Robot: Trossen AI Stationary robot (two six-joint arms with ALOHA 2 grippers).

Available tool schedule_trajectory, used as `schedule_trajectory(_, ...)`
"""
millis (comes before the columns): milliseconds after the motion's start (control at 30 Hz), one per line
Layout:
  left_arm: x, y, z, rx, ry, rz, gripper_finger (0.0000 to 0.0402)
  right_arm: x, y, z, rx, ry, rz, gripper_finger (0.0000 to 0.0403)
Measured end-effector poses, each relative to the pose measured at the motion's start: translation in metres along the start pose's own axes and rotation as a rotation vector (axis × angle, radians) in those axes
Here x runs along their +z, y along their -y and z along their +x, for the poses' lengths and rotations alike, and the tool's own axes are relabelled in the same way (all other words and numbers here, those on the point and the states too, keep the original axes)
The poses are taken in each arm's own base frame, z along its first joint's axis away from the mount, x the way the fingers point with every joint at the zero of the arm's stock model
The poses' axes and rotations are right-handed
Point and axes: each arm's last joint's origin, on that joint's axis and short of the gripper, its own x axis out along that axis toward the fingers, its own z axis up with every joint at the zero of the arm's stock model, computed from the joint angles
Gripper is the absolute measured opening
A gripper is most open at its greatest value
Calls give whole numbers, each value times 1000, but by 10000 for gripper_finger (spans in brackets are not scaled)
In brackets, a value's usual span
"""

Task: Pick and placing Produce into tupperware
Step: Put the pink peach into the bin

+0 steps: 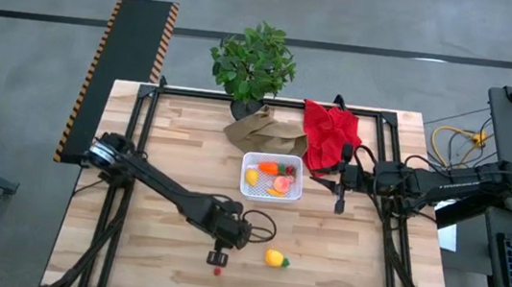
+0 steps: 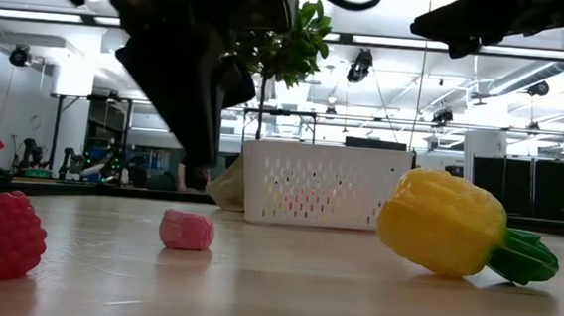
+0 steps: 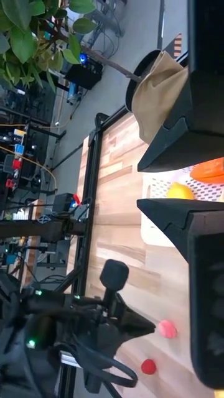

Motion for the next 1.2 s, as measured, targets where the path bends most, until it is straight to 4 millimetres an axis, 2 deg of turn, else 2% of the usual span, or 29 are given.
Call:
schedule_trajectory(267,4,-7,-18,10,42,18,5,0,0,0,0,-1,-1,70)
schedule_trajectory(500,4,-7,-19,10,43,16,13,0,0,0,0,-2,0,70)
schedule_trajectory(633,5,-5,-20,-2,46,-39,58,0,0,0,0,-3,14,70)
schedule_trajectory(833,1,1,-18,-10,36,-84,178,-1,0,0,1,-8,14,70)
schedule_trajectory(933,1,5,-13,-17,32,-124,222,-1,0,0,1,-8,16,70)
schedule_trajectory(1033,2,8,-7,-21,56,-131,241,-1,0,0,1,-9,16,70)
schedule_trajectory(1200,-3,9,10,-7,3,-127,244,-1,0,0,1,-11,14,70)
